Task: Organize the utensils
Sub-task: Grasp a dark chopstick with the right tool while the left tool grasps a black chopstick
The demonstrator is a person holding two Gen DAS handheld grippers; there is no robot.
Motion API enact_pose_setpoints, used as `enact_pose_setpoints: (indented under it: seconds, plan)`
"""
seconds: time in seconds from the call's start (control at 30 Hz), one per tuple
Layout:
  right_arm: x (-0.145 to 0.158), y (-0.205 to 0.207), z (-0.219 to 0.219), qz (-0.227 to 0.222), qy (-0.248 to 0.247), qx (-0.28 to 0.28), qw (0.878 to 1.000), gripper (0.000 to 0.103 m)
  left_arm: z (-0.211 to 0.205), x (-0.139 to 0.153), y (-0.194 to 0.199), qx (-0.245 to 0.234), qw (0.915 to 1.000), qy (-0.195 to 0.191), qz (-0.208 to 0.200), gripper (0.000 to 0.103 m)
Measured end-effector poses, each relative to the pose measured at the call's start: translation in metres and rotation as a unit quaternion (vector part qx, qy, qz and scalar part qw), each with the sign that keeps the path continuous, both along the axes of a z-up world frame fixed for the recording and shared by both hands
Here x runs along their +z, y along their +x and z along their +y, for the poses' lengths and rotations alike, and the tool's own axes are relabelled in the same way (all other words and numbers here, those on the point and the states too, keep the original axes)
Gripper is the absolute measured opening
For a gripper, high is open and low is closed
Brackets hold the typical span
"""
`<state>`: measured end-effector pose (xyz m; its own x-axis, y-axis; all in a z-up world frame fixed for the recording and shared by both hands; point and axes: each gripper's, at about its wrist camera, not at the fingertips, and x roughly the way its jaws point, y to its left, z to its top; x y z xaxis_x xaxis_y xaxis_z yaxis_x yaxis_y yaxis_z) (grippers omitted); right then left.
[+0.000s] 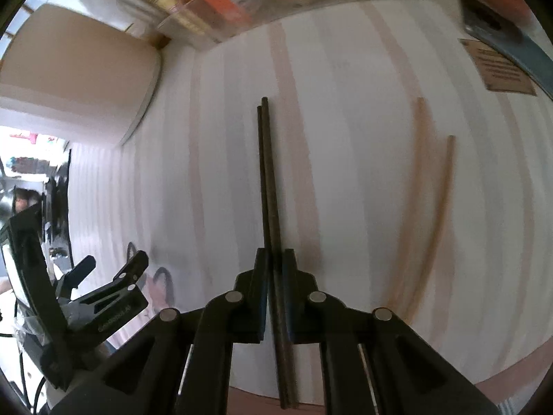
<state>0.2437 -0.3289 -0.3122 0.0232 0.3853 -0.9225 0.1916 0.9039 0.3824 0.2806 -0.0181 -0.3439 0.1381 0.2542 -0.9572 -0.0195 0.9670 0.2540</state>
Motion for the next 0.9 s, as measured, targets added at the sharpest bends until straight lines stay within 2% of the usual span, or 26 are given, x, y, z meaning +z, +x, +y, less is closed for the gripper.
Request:
enact_pose_setpoints:
  seconds: [0.13, 0.3, 0.37, 0.43, 0.57, 0.67, 0.77, 0.9]
  plan:
    - [0.002, 0.002, 0.023, -0.010, -0.038, 0.030, 0.999, 0.006, 0.003, 0.003, 0.001, 0.001, 1.0000, -0.004, 0.000, 0.103]
    - [0.007, -0.004, 0.001, -0.004, -0.105, 0.015, 0.994, 0.006, -0.010, 0.012, -0.003, -0.012, 0.9999, -0.004, -0.010, 0.103]
    - [0.006, -0.010, -0.018, 0.005, -0.080, -0.004, 0.997, 0.006, -0.023, 0.015, -0.008, -0.015, 0.9998, -0.006, -0.010, 0.103]
    - [0.008, -0.015, -0.032, 0.011, -0.088, -0.017, 0.996, 0.006, -0.027, 0.015, -0.008, -0.021, 0.9997, -0.010, -0.010, 0.103]
    - [0.009, -0.021, -0.055, 0.009, -0.033, -0.056, 0.998, 0.007, -0.044, 0.017, -0.011, -0.037, 0.9992, -0.012, -0.009, 0.103]
    - [0.008, -0.024, -0.062, 0.003, -0.014, -0.066, 0.998, 0.007, -0.051, 0.020, -0.011, -0.050, 0.9986, -0.009, -0.013, 0.103]
    - [0.006, -0.026, -0.057, -0.009, -0.027, -0.051, 0.998, 0.007, -0.058, 0.024, -0.011, -0.056, 0.9983, -0.008, -0.015, 0.103]
    - [0.007, -0.020, -0.038, -0.015, -0.063, -0.026, 0.998, 0.003, -0.075, 0.028, -0.008, -0.057, 0.9977, -0.037, -0.006, 0.102]
